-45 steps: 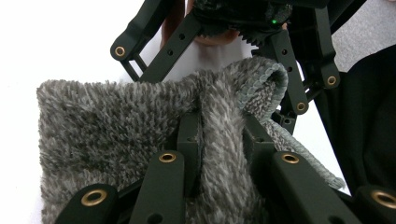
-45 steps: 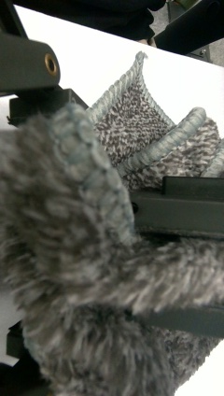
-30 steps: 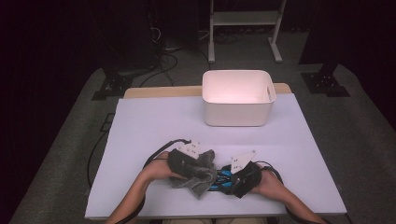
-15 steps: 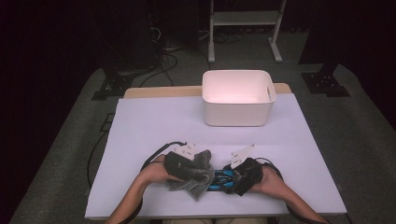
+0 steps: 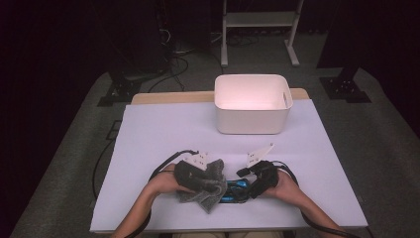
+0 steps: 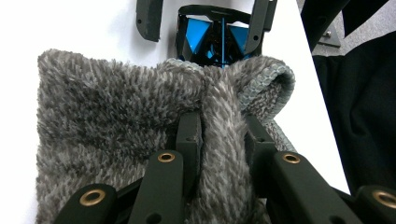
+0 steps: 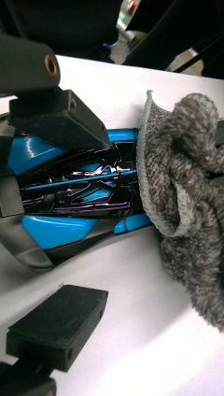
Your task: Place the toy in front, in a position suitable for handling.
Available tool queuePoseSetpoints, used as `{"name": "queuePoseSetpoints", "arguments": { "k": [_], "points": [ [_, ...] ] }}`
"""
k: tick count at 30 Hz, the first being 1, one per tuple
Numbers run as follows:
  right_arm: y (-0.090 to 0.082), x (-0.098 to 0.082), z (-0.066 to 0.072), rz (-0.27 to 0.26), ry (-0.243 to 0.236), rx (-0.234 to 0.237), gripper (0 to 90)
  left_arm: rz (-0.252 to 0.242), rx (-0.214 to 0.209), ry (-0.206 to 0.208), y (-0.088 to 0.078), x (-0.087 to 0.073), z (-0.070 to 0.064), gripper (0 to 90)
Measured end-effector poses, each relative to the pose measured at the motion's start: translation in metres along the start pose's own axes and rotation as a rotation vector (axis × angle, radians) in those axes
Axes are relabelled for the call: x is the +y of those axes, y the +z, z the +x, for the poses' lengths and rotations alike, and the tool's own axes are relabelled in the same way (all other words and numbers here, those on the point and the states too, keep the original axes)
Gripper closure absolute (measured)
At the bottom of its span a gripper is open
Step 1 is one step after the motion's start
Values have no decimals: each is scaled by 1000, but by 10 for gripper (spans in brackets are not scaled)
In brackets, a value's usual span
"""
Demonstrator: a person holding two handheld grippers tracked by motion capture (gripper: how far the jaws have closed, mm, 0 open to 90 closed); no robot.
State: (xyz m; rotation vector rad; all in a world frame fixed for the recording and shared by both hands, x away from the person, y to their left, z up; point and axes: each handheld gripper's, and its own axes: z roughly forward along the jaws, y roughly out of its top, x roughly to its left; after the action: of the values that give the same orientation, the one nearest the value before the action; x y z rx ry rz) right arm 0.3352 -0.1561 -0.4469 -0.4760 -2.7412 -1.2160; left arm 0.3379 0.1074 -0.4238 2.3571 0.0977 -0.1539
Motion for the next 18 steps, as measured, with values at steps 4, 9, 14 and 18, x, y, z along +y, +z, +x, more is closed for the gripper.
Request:
{"name": "queuePoseSetpoints", "arguments": {
  "k": [4,9,14,18],
  "points": [
    [1,-4,-4,2,65,46,270,1,2,4,-2,2,-1,729],
    [1,-7,-5,-14,106,87,330,-8,5,-2,-7,5,0,728],
    [0,-6,4,-28,49,38,354,-3,13,-24,-8,8,2,696],
    [-1,-4,14,-30,-19,-13,356,-24,-4,-66,-8,10,5,669]
  ]
}}
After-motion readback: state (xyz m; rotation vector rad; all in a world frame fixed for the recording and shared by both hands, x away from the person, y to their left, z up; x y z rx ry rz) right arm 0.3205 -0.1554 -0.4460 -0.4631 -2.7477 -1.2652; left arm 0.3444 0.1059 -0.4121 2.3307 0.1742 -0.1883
